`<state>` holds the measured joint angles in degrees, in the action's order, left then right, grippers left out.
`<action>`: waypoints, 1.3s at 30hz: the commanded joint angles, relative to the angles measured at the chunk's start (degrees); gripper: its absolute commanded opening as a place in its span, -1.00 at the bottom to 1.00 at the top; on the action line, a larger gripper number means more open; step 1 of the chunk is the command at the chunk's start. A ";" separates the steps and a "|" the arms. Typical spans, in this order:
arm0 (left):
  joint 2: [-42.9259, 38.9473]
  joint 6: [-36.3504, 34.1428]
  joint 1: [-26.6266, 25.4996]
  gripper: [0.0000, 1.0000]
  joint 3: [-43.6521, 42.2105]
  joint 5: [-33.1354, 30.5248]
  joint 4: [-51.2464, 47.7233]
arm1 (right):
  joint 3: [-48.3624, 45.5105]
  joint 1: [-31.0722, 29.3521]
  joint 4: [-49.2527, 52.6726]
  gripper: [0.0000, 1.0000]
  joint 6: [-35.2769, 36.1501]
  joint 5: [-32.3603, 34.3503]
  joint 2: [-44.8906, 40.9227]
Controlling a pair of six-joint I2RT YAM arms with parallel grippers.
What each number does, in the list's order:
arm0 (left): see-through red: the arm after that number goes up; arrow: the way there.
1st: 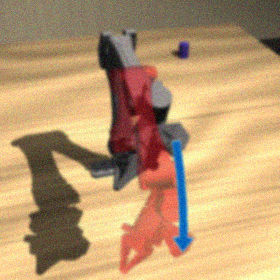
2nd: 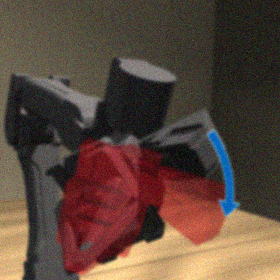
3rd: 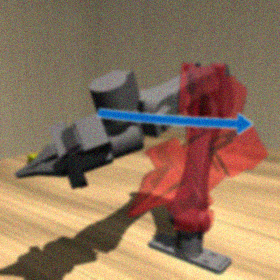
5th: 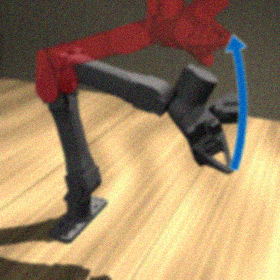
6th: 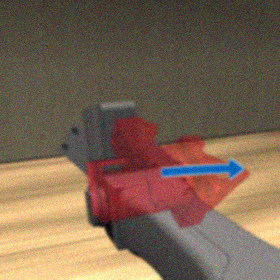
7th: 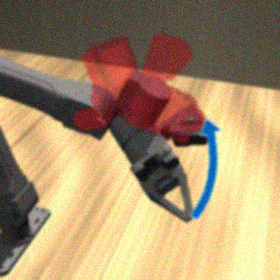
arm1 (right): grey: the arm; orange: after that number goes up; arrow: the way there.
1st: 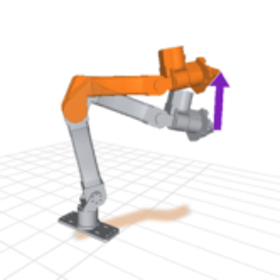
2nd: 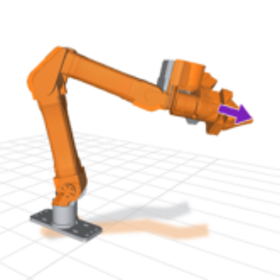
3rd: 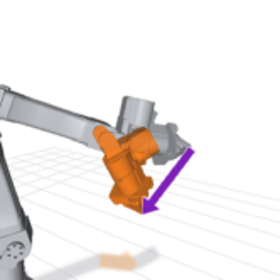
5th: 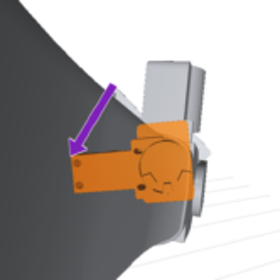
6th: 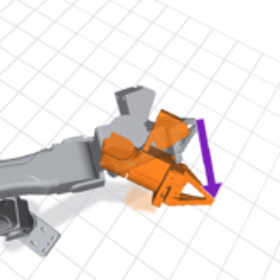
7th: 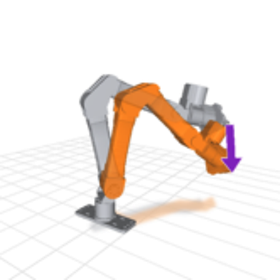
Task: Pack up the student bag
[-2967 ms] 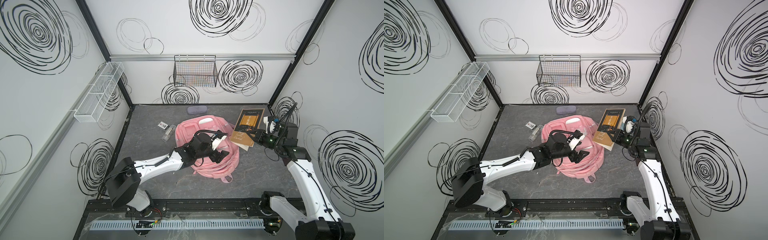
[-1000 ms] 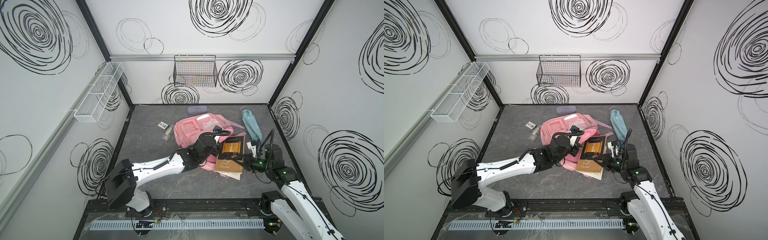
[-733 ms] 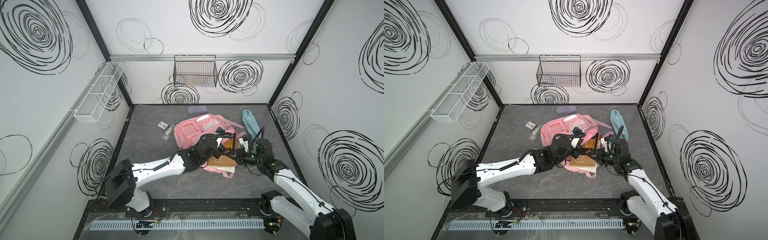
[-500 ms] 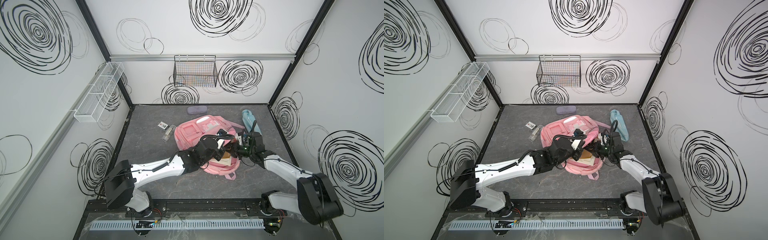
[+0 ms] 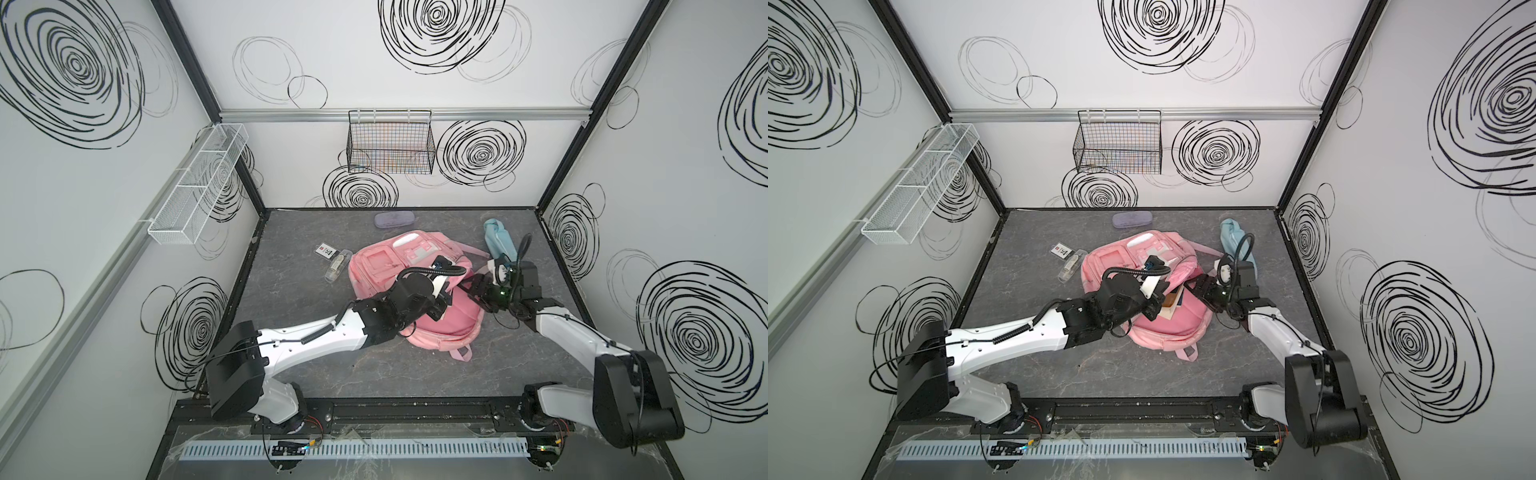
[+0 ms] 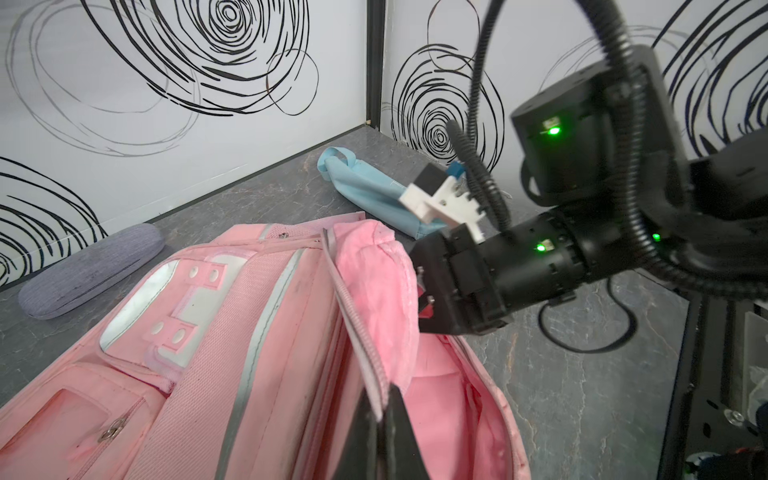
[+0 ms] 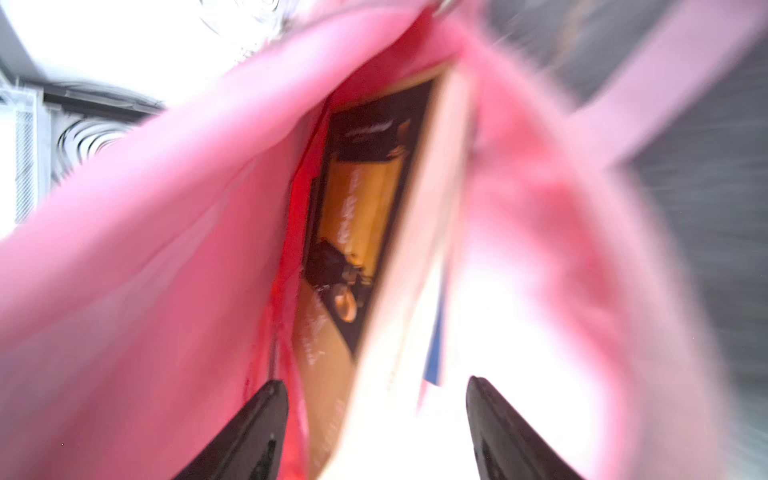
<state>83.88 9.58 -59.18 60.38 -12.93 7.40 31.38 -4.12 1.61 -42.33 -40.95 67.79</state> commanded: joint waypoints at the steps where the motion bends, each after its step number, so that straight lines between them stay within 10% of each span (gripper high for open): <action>1: -3.27 1.30 0.55 -0.96 1.92 1.71 8.25 | -2.63 1.02 13.43 0.41 6.34 3.50 -7.21; 7: -5.08 2.35 1.33 -0.11 2.83 3.97 6.07 | 2.19 -14.89 23.84 0.27 3.46 14.80 -25.27; 12: -11.21 4.44 3.46 -0.08 0.47 -2.27 -1.71 | 1.21 -35.76 25.23 0.11 -5.15 30.21 -33.82; 20: -24.08 10.34 15.49 0.23 -10.85 -7.68 -18.94 | 5.02 -72.28 16.18 0.14 -12.04 55.35 -10.98; 28: -36.06 8.60 25.91 0.23 -13.89 -6.68 -24.08 | 14.02 -72.75 10.31 0.21 -12.61 57.81 17.32; 39: -42.05 9.00 26.89 0.24 -16.84 -4.72 -24.32 | 13.39 -67.46 0.83 0.19 -14.19 56.45 25.49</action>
<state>42.96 18.26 -32.56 44.66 -18.55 -17.12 44.29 -72.38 5.69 -55.37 12.88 91.66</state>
